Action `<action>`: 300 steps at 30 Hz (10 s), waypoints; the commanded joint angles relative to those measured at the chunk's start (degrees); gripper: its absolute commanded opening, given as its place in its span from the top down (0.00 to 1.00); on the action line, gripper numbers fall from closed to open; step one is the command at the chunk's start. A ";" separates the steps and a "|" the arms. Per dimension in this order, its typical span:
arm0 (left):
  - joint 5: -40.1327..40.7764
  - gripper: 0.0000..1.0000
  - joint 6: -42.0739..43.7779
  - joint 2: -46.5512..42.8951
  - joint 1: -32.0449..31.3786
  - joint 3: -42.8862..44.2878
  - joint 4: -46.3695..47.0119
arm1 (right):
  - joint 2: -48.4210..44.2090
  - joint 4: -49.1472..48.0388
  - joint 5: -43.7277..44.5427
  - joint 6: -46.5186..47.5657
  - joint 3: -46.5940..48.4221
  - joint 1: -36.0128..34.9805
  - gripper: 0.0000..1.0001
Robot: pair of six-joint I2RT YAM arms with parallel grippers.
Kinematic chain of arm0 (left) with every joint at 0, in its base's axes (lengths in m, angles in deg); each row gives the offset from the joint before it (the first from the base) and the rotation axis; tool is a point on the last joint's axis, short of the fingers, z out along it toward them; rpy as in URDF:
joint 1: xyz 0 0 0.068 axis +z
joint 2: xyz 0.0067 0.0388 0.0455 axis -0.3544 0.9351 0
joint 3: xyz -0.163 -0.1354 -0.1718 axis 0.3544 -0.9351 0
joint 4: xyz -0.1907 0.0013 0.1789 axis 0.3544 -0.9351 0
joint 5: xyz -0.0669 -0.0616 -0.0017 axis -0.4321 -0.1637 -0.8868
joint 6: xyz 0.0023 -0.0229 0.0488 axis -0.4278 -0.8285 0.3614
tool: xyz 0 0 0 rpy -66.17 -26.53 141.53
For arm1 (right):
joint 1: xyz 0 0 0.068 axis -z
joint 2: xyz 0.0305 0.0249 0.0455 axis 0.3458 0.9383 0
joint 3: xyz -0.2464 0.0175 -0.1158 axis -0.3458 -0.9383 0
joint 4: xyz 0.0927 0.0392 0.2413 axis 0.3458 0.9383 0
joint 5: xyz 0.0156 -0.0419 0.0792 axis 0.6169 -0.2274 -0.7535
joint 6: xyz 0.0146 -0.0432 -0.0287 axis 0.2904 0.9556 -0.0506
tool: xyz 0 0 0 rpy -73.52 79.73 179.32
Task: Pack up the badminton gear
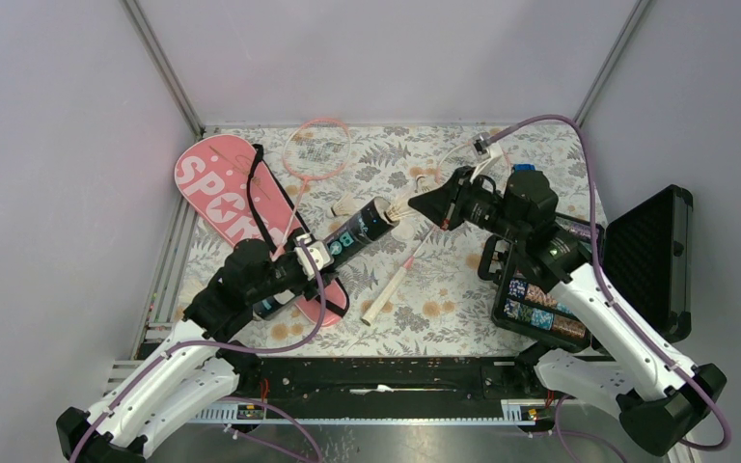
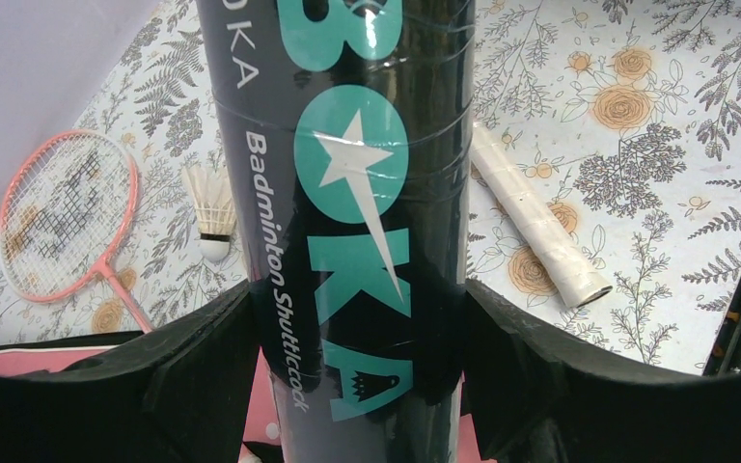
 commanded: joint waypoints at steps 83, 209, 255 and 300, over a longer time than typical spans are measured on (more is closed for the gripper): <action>-3.01 0.77 1.63 -3.31 0.00 0.86 6.20 | 28.31 -9.99 34.52 -24.80 -0.66 10.53 0.36; -13.23 0.78 5.60 2.89 -0.35 6.54 -0.91 | 16.55 25.46 -26.39 35.45 18.21 -4.81 1.00; 2.31 0.80 0.48 -6.00 -0.34 2.40 -1.56 | 11.99 8.41 0.75 8.18 17.10 -5.01 0.30; 21.64 0.81 -1.50 -8.69 -0.33 1.95 -0.02 | 26.18 -7.53 -6.17 -7.07 10.01 5.46 0.33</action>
